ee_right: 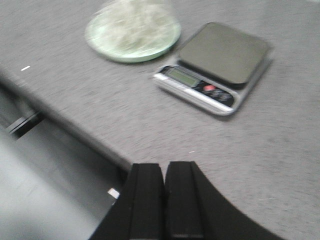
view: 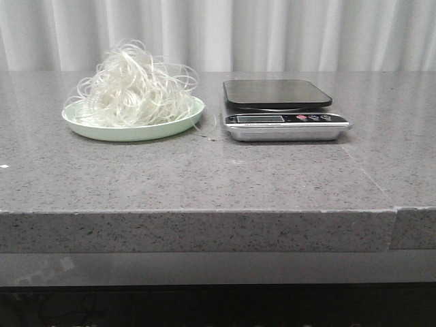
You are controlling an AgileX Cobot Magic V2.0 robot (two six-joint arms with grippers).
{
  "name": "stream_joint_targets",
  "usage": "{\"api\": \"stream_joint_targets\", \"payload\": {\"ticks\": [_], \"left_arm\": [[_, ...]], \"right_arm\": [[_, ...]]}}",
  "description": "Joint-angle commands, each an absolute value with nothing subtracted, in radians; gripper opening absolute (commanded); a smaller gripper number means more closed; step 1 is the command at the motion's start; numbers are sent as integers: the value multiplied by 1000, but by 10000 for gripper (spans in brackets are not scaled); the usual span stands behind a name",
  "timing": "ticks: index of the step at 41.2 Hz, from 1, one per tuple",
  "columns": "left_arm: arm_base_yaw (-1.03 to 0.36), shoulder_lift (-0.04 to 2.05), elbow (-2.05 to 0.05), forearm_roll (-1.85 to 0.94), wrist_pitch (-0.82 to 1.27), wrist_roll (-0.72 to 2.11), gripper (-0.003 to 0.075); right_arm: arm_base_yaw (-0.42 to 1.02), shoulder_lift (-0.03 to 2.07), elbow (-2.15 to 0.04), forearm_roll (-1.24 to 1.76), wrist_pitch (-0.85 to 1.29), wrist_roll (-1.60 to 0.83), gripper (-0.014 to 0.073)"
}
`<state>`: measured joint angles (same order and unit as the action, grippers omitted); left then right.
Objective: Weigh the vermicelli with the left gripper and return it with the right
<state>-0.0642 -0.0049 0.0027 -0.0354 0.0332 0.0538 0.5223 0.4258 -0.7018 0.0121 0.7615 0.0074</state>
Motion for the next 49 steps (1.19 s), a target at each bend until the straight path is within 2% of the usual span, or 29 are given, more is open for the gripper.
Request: {"api": "stream_joint_targets", "payload": {"ticks": [1, 11, 22, 49], "left_arm": [[-69, -25, 10, -45, -52, 53, 147], [-69, -25, 10, -45, -52, 53, 147], [-69, -25, 10, -45, -52, 53, 147], [-69, -25, 10, -45, -52, 53, 146]], "right_arm": [[405, 354, -623, 7, 553, 0, 160], [167, 113, -260, 10, 179, 0, 160], [68, -27, 17, 29, -45, 0, 160], [49, -28, 20, 29, 0, 0, 160]]}}
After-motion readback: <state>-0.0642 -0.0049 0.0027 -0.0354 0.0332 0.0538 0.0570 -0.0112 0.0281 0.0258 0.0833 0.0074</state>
